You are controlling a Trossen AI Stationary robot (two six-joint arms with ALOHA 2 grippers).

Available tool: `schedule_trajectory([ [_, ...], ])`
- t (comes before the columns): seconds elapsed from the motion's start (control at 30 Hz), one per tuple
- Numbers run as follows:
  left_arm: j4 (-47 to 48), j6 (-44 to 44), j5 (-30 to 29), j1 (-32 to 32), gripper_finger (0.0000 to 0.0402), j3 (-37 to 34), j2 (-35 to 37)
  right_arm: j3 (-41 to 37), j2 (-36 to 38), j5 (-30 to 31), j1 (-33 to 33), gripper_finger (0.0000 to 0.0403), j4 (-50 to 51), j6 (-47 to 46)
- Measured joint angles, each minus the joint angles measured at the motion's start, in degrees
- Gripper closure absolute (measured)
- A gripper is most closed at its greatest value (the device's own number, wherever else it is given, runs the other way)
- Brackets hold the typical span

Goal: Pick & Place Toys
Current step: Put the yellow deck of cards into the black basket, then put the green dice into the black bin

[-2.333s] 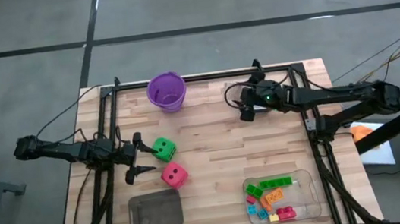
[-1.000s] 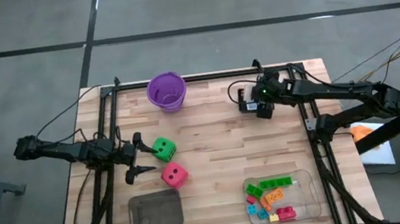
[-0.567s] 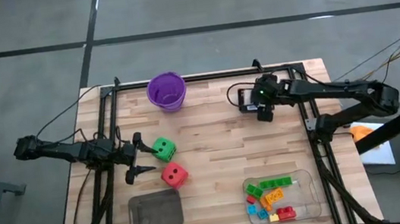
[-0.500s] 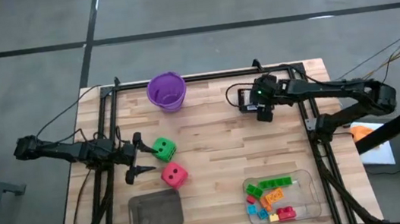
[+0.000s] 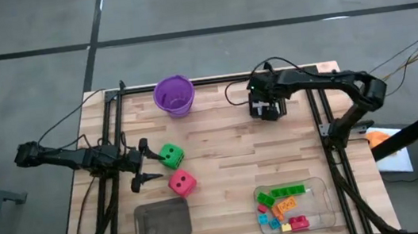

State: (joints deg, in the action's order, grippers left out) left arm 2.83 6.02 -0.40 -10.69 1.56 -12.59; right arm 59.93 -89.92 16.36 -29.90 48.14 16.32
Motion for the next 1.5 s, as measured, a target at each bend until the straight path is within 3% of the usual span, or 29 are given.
schedule_trajectory([
  [0.17,0.0,0.0,0.0,0.0,0.0101,0.0,0.0,2.1,-3.4,-3.0,-1.8,0.0115,1.6,0.1],
  [0.67,0.0,0.0,0.0,0.0,0.0101,0.0,0.0,1.6,-4.5,-3.0,-3.2,0.0112,2.6,-0.3],
  [0.83,0.0,0.0,0.0,0.0,0.0101,0.0,0.0,1.6,-4.4,-3.0,-3.2,0.0025,3.2,-1.5],
  [0.9,0.0,0.0,0.0,0.0,0.0101,0.0,0.0,1.6,-4.4,-3.0,-3.2,0.0017,3.1,-1.6],
  [1.37,0.0,0.0,0.0,0.0,0.0101,0.0,0.0,1.5,-1.6,-3.0,-3.2,0.0132,1.8,-1.5],
  [1.5,0.0,0.0,0.0,0.0,0.0101,0.0,0.0,1.5,2.1,-7.4,-3.2,0.0152,-1.7,-0.9],
])
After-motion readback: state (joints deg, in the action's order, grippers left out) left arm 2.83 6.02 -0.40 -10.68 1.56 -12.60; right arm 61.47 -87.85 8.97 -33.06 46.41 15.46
